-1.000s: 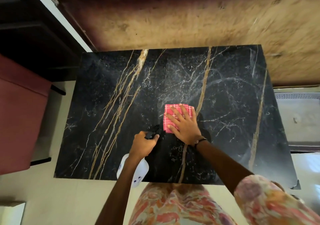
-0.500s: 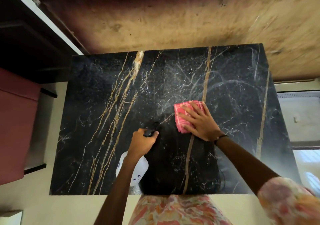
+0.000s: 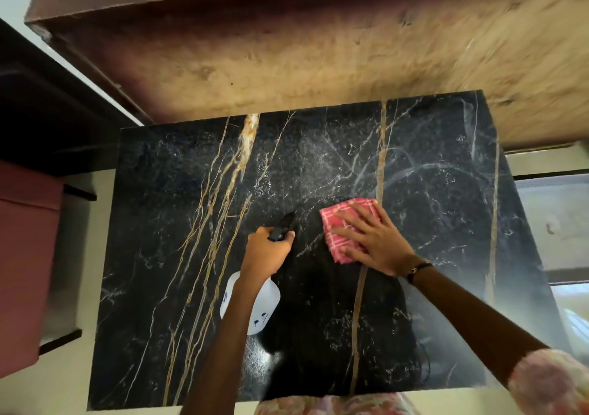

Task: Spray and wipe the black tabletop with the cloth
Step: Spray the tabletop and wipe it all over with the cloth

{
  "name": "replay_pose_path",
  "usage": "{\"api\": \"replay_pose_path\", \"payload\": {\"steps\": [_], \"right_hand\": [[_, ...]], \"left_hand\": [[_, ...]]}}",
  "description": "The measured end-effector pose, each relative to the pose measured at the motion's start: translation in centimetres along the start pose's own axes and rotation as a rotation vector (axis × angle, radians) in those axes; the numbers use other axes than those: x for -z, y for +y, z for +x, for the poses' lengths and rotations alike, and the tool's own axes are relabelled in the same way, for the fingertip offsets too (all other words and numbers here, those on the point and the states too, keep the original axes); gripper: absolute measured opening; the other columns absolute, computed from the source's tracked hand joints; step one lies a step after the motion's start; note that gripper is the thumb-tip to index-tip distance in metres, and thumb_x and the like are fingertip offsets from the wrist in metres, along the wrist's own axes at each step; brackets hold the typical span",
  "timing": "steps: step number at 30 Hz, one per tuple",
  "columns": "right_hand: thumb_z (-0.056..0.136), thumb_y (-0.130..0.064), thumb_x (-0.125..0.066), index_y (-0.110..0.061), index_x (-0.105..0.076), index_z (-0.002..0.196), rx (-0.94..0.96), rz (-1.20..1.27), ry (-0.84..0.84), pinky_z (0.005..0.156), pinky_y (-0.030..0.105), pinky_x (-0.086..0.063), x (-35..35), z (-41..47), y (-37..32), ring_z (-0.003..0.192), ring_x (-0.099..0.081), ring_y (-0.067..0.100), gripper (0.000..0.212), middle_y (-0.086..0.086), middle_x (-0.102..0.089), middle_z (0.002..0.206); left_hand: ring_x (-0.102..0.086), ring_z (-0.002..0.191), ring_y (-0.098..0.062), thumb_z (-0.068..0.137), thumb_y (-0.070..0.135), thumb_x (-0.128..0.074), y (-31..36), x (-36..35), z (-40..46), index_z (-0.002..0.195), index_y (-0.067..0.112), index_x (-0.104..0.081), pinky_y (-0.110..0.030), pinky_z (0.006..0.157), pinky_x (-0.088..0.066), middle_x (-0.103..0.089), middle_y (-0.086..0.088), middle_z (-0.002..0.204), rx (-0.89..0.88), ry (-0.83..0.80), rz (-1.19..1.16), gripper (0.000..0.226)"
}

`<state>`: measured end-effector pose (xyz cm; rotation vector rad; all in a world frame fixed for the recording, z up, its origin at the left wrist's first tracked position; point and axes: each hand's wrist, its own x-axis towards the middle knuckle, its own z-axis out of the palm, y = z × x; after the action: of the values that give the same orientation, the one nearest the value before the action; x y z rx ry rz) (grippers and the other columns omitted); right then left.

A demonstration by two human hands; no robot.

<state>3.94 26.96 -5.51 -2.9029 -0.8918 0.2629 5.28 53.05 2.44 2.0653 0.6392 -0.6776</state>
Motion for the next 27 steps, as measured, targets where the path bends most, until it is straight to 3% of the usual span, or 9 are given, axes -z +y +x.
{"api": "replay_pose_path", "payload": {"steps": [5,8,12,15,19,23,27], "right_hand": [[0.096,-0.060,-0.016,-0.040,-0.027,0.146,-0.206,0.036,-0.037,0.114,0.063,-0.005,1.5,7.0,0.6,0.146,-0.013,0.030,0.055,-0.001,-0.026,0.156],[0.096,-0.057,-0.018,-0.038,-0.032,0.144,-0.253,0.054,-0.005,0.112,0.066,-0.004,1.4,10.7,-2.4,0.144,-0.018,0.034,0.053,-0.001,-0.029,0.155],[0.098,-0.056,-0.016,-0.037,-0.031,0.144,-0.013,0.029,-0.032,0.113,0.063,-0.005,0.5,9.4,-4.0,0.145,-0.015,0.032,0.052,-0.002,-0.027,0.155],[0.097,-0.059,-0.020,-0.040,-0.021,0.147,0.103,-0.033,0.001,0.115,0.060,-0.006,0.1,6.8,-0.1,0.146,-0.011,0.028,0.053,-0.005,-0.019,0.157],[0.096,-0.061,-0.017,-0.038,-0.025,0.147,-0.069,-0.015,0.005,0.115,0.062,-0.005,1.2,8.2,5.0,0.146,-0.010,0.029,0.057,0.000,-0.021,0.157],[0.094,-0.058,-0.017,-0.039,-0.029,0.145,-0.255,0.057,0.026,0.112,0.066,-0.003,2.7,14.7,4.5,0.146,-0.012,0.033,0.056,-0.001,-0.025,0.157],[0.093,-0.057,-0.005,-0.037,-0.032,0.145,-0.205,0.030,-0.017,0.112,0.067,0.000,2.4,18.5,0.5,0.146,-0.007,0.034,0.062,-0.002,-0.020,0.158]], "left_hand": [[-0.052,0.048,-0.017,0.084,0.036,-0.063,1.5,0.3,1.4,0.086,0.006,-0.068,-0.022,0.042,-0.040,-0.070,-0.014,0.081,-0.006,-0.020,0.004,0.030],[-0.050,0.046,-0.020,0.084,0.034,-0.062,2.6,0.7,2.1,0.073,0.011,-0.066,-0.025,0.049,-0.044,-0.068,-0.015,0.073,-0.021,-0.006,-0.001,0.026],[-0.048,0.044,-0.022,0.084,0.026,-0.061,4.2,1.4,2.9,0.075,0.000,-0.066,-0.032,0.050,-0.046,-0.061,-0.014,0.062,-0.048,0.002,0.004,0.028],[-0.048,0.045,-0.023,0.085,0.029,-0.063,5.0,1.6,4.0,0.081,-0.004,-0.067,-0.030,0.048,-0.046,-0.068,-0.024,0.075,-0.052,0.002,-0.014,0.034],[-0.051,0.048,-0.020,0.084,0.035,-0.064,5.8,1.7,5.2,0.082,0.008,-0.064,-0.028,0.049,-0.043,-0.071,-0.018,0.085,-0.031,-0.003,-0.023,0.028],[-0.056,0.053,-0.025,0.084,0.034,-0.064,7.0,1.9,5.9,0.079,0.011,-0.063,-0.031,0.052,-0.047,-0.071,-0.017,0.086,-0.041,0.009,-0.007,0.023],[-0.066,0.073,-0.039,0.078,0.038,-0.063,8.3,2.1,6.6,0.083,0.008,-0.067,-0.042,0.065,-0.055,-0.071,-0.015,0.084,-0.065,0.023,0.017,0.031]]}}
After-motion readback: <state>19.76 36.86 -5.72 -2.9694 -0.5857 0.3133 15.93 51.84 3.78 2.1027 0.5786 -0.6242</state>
